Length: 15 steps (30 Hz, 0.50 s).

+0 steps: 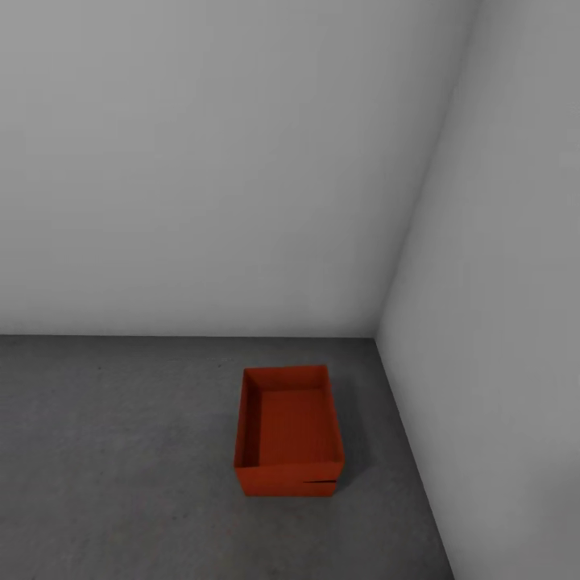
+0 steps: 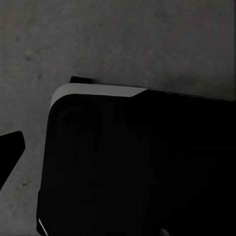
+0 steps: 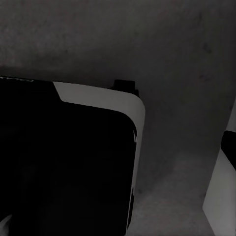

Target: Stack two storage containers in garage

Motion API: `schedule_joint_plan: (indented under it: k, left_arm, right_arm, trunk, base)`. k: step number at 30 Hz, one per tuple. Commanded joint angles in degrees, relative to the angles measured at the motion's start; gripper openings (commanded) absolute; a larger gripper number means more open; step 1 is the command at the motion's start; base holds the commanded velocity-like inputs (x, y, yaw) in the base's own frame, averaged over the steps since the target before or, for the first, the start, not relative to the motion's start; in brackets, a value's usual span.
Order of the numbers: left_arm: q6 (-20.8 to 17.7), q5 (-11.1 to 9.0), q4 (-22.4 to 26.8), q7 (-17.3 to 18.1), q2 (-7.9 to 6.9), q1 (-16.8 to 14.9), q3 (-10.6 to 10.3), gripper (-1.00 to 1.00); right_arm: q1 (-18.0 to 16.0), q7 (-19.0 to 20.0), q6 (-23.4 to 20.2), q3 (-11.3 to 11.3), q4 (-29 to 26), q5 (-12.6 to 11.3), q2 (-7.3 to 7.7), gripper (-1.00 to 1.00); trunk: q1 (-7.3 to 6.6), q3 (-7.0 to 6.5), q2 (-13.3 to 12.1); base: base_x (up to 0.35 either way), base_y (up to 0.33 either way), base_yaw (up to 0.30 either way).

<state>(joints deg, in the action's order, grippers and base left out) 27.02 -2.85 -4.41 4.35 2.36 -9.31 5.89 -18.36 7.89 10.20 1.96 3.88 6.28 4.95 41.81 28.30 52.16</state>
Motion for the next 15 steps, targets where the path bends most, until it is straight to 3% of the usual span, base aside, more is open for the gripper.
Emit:
schedule_joint_plan:
  k: [1,15]
  left_arm:
    - [0.32,-0.31,-0.24,0.44,-0.01,-0.09,0.44,1.00]
    - [0.32,-0.26,-0.24,0.40,0.10,-0.09,0.44,1.00]
  right_arm:
    - [-0.10,0.02,0.43,0.24,0.25,0.58,0.04,1.00]
    - [-0.10,0.02,0.43,0.24,0.25,0.58,0.04,1.00]
  trunk:
    - [0.01,0.05,0.04]
    - [0.01,0.05,0.04]
  base:
    - [0.000,0.000,0.000]
    - [0.000,0.000,0.000]
